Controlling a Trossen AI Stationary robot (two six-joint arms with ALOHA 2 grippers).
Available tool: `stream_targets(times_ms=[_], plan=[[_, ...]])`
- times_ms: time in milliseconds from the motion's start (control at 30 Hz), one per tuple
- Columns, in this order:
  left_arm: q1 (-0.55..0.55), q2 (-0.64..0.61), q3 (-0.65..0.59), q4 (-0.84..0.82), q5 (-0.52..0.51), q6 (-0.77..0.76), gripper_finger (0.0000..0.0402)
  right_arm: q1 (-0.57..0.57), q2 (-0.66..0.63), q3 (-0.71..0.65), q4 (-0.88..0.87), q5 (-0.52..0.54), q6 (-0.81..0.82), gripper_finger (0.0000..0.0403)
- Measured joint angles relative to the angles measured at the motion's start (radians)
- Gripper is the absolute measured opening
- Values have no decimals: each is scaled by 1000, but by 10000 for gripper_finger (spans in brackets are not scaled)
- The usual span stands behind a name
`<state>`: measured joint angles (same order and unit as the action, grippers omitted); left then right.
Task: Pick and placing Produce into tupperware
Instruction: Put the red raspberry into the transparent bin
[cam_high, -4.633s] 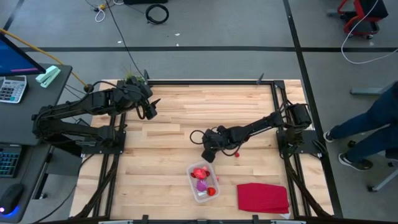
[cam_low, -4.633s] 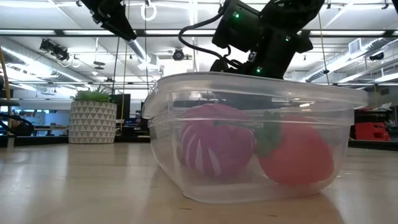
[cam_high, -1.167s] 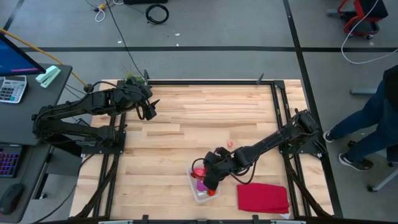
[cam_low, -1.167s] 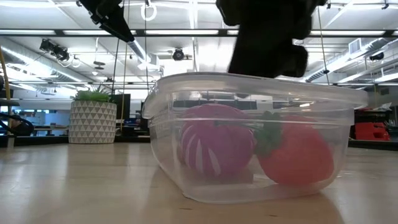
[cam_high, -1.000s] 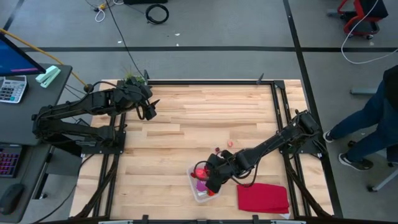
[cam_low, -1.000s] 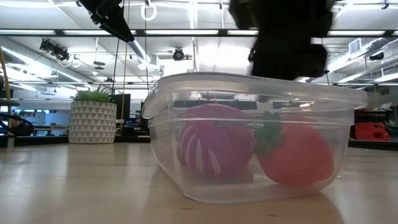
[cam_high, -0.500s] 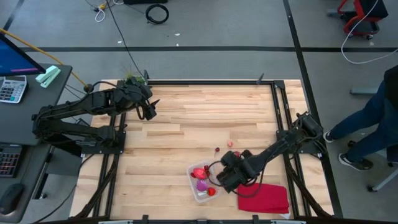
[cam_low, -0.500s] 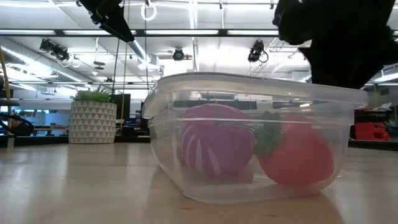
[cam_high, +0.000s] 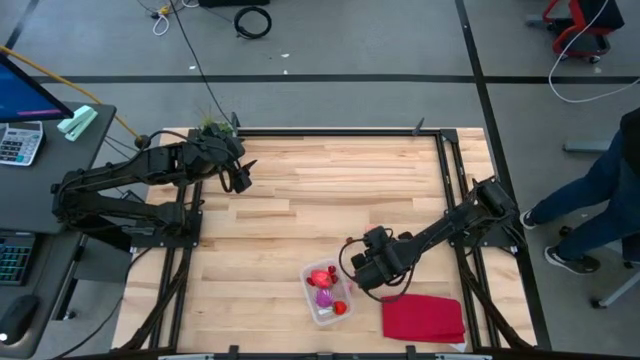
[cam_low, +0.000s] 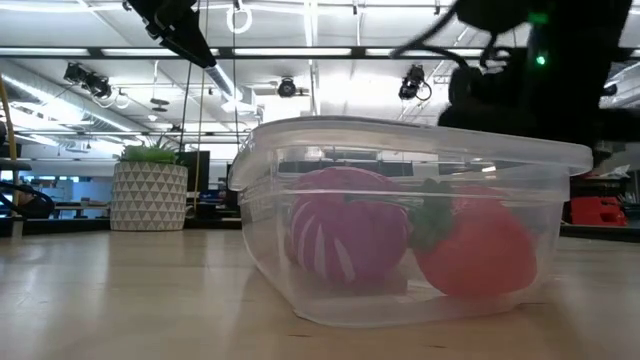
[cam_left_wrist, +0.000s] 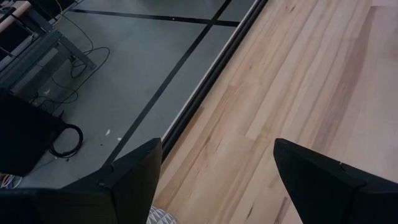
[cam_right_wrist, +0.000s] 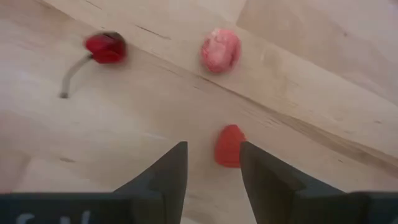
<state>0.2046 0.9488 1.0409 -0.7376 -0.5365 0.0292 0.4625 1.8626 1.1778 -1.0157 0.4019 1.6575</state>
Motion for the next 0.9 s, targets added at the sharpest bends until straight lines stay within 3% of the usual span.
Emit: stream_targets(times_ms=[300,900], plan=[[0,0,0,0,0,5,316,-2,0,-88,48,-16,77,153],[0,0,0,0,0,7,316,-1,-4,-149,150,-1,78,151]])
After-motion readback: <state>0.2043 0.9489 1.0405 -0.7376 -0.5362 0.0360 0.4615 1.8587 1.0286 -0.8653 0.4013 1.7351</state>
